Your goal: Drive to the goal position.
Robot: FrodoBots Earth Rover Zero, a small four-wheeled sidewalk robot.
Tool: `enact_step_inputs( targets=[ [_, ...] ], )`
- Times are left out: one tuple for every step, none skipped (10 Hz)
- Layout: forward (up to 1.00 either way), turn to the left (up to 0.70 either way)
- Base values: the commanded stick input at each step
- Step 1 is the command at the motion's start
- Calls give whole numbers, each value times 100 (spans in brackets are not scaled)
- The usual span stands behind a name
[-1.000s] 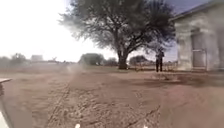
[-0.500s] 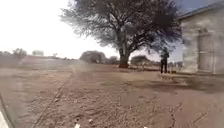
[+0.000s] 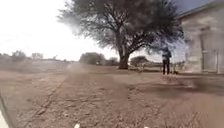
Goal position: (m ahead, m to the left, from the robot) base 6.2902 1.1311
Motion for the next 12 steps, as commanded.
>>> enact_step_inputs(
  targets=[
    [70, 14],
    [70, 14],
    [70, 14],
    [70, 14],
    [70, 14],
    [70, 14],
    [70, 14],
    [70, 14],
    [70, 14],
    [70, 14],
    [70, 14],
    [70, 14]
  ],
)
